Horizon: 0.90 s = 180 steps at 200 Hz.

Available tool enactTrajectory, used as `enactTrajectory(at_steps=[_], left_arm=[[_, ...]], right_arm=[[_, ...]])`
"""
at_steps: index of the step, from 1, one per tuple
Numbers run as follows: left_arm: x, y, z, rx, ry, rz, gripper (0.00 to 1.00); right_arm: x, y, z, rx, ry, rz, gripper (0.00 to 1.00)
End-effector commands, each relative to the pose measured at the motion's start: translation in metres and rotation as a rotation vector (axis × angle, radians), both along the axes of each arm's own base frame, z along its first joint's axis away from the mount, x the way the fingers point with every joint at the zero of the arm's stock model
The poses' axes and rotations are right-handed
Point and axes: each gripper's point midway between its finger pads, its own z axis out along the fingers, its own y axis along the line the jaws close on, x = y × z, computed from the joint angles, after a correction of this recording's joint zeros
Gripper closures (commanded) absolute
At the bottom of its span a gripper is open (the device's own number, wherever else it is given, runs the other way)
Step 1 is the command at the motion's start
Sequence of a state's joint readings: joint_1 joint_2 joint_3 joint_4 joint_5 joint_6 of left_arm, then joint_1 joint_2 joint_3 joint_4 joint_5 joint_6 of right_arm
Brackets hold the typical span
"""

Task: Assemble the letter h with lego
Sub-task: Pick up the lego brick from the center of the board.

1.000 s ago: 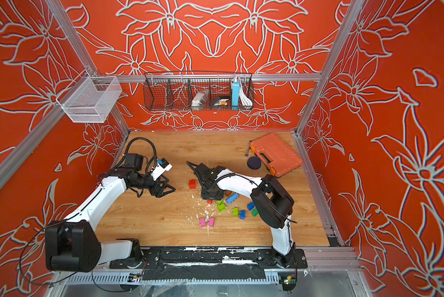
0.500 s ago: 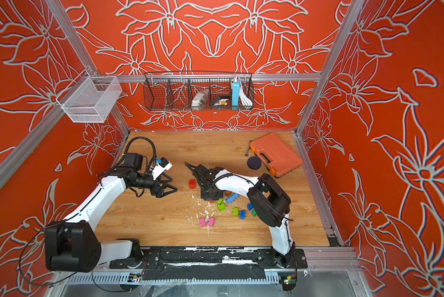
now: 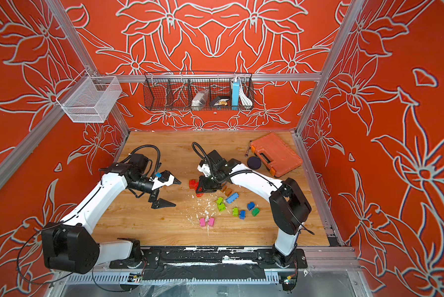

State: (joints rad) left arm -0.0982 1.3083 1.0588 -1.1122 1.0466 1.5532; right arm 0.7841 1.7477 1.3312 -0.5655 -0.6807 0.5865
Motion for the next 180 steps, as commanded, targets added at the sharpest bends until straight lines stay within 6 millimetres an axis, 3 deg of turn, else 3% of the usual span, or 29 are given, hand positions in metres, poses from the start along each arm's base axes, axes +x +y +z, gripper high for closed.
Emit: enactTrajectory(at_steps=[1, 34, 72, 122, 160, 180], left_arm=[[-0.008, -0.008, -0.019, 0.106, -0.123, -0.164, 0.03], [0.002, -0.018, -0.036, 0.191, -0.215, -0.237, 0.06], [0.014, -0.022, -0.067, 0.341, -0.296, -0.292, 0.17], [0.021, -0.031, -0.069, 0.329, -0.332, -0.291, 0.25], [0.017, -0.029, -0.075, 0.339, -0.366, -0.347, 0.56], [0.012, -0.026, -0.076, 0.352, -0.376, -0.374, 0.65]], right_arm=[[-0.035, 0.017, 0.026, 0.187, 0.128, 0.152, 0.88], [-0.047, 0.02, 0.032, 0.238, 0.204, 0.17, 0.9], [-0.054, 0.02, 0.033, 0.257, 0.241, 0.162, 0.91], [-0.055, 0.02, 0.024, 0.247, 0.279, 0.149, 0.93], [-0.055, 0.022, 0.019, 0.243, 0.31, 0.146, 0.92], [-0.053, 0.023, 0.02, 0.251, 0.315, 0.14, 0.87]])
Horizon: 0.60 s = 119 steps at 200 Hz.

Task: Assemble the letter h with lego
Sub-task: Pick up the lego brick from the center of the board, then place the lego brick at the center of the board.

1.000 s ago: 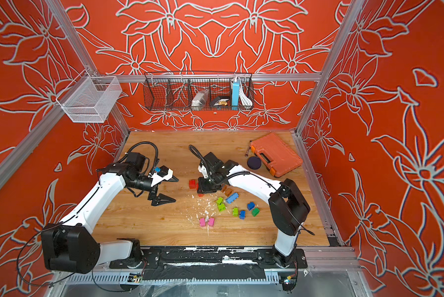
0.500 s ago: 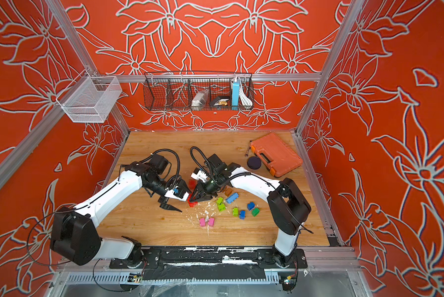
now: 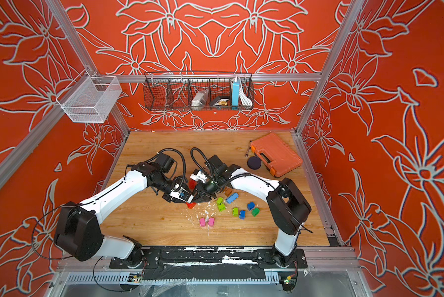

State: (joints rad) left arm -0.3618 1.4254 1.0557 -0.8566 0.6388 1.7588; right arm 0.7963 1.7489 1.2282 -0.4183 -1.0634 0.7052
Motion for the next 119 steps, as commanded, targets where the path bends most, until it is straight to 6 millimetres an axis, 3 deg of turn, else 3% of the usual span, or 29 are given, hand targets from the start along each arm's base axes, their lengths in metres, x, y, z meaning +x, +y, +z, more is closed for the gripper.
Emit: enactTrajectory(at_steps=[1, 17, 57, 84, 119], left_arm=[[-0.011, 0.001, -0.006, 0.013, 0.014, -0.053, 0.64], [-0.013, 0.0, -0.005, 0.005, 0.029, -0.04, 0.65], [-0.008, 0.002, -0.013, 0.022, 0.058, 0.049, 0.66], [-0.005, 0.01, -0.031, 0.077, 0.106, 0.155, 0.66], [-0.004, 0.023, -0.061, 0.143, 0.203, 0.325, 0.64]], right_arm=[[-0.001, 0.005, 0.0, 0.023, 0.02, 0.007, 0.87], [0.002, 0.005, -0.001, 0.02, 0.028, -0.002, 0.81], [0.016, -0.009, -0.008, -0.018, 0.001, -0.078, 0.53], [0.034, -0.036, -0.018, -0.064, -0.021, -0.188, 0.44], [0.06, -0.086, -0.039, -0.183, -0.086, -0.331, 0.42]])
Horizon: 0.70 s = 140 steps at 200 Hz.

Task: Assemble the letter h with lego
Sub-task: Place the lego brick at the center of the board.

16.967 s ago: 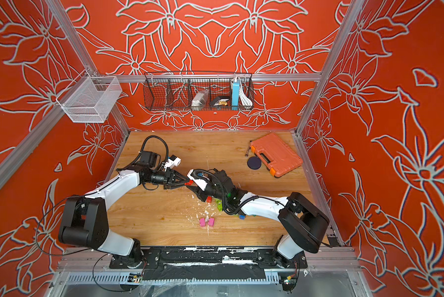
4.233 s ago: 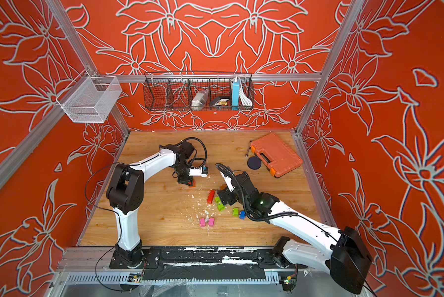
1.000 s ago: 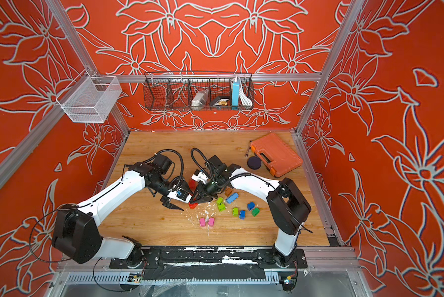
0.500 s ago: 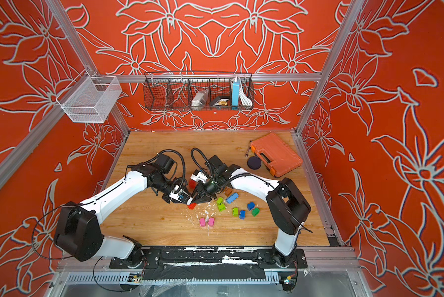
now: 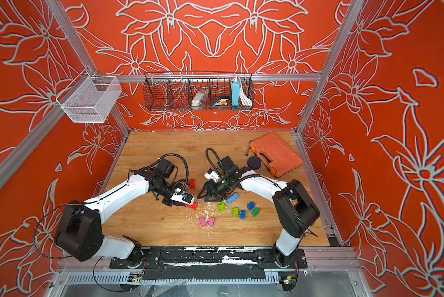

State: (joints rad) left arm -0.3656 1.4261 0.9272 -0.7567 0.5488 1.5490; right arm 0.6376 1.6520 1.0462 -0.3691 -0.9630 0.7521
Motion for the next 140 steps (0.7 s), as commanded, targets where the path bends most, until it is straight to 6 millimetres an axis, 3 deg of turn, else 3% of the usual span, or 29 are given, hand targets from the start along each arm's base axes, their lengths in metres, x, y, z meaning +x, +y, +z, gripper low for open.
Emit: enactTrajectory(at_steps=[1, 39, 95, 112, 140], left_arm=[[0.002, 0.009, -0.02, 0.052, 0.083, 0.146, 0.64], [0.02, 0.013, -0.049, 0.108, 0.199, 0.398, 0.65], [0.043, 0.016, -0.071, 0.139, 0.204, 0.564, 0.59], [0.04, 0.015, -0.072, 0.139, 0.24, 0.574, 0.54], [0.026, 0.014, -0.058, 0.104, 0.298, 0.556, 0.31]], right_arm=[[0.02, -0.029, -0.006, -0.094, -0.092, -0.098, 0.42], [0.04, -0.061, -0.013, -0.273, -0.245, -0.164, 0.42], [0.056, -0.069, -0.021, -0.37, -0.282, -0.208, 0.43], [0.065, -0.069, -0.024, -0.421, -0.285, -0.23, 0.42], [0.081, -0.057, -0.019, -0.487, -0.307, -0.264, 0.37]])
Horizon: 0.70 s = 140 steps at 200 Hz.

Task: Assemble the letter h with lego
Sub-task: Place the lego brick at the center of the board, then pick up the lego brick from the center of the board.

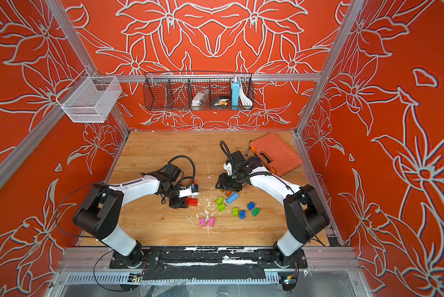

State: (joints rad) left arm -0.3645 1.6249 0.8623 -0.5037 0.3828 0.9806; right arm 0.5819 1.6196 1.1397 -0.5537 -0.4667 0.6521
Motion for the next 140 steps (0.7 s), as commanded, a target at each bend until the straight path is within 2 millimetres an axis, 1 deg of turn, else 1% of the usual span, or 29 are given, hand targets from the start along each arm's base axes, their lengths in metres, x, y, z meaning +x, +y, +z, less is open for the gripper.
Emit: enactTrajectory(at_steps=[1, 10, 27, 40, 54, 71, 81, 92, 101, 104, 110, 112, 114, 125, 140], left_arm=[[-0.009, 0.0, 0.015, -0.049, 0.054, 0.034, 0.3], [-0.01, 0.002, 0.028, -0.095, 0.071, 0.06, 0.26], [-0.005, 0.011, 0.058, -0.228, 0.102, 0.139, 0.24], [0.004, 0.026, 0.077, -0.312, 0.097, 0.214, 0.24], [0.016, 0.044, 0.09, -0.368, 0.078, 0.299, 0.23], [0.035, 0.067, 0.094, -0.406, 0.059, 0.446, 0.23], [0.05, 0.082, 0.091, -0.415, 0.048, 0.575, 0.23], [0.061, 0.093, 0.089, -0.398, 0.018, 0.651, 0.23], [0.07, 0.102, 0.09, -0.384, -0.017, 0.716, 0.2], [0.072, 0.105, 0.09, -0.378, -0.032, 0.735, 0.17], [0.077, 0.11, 0.09, -0.369, -0.06, 0.771, 0.09], [0.079, 0.114, 0.09, -0.359, -0.074, 0.788, 0.03], [0.081, 0.117, 0.09, -0.352, -0.089, 0.804, 0.01], [0.094, 0.137, 0.088, -0.309, -0.179, 0.918, 0.01], [0.107, 0.162, 0.087, -0.265, -0.275, 1.054, 0.01]], right_arm=[[0.015, 0.003, 0.002, -0.098, -0.033, -0.061, 0.37], [0.02, 0.006, 0.005, -0.13, -0.048, -0.09, 0.36], [0.029, 0.019, 0.007, -0.188, -0.081, -0.133, 0.35], [0.032, 0.033, 0.009, -0.231, -0.096, -0.143, 0.35], [0.035, 0.051, 0.008, -0.262, -0.111, -0.135, 0.35], [0.037, 0.071, 0.005, -0.309, -0.141, -0.133, 0.35], [0.04, 0.081, 0.004, -0.33, -0.158, -0.125, 0.35], [0.039, 0.092, -0.002, -0.356, -0.168, -0.099, 0.35], [0.04, 0.102, -0.005, -0.367, -0.181, -0.076, 0.35], [0.04, 0.105, -0.006, -0.372, -0.183, -0.07, 0.35], [0.039, 0.111, -0.008, -0.381, -0.191, -0.055, 0.35], [0.04, 0.112, -0.009, -0.385, -0.194, -0.052, 0.35], [0.04, 0.114, -0.01, -0.389, -0.195, -0.046, 0.35], [0.04, 0.123, -0.012, -0.408, -0.217, -0.022, 0.35], [0.044, 0.127, -0.017, -0.451, -0.245, -0.015, 0.36]])
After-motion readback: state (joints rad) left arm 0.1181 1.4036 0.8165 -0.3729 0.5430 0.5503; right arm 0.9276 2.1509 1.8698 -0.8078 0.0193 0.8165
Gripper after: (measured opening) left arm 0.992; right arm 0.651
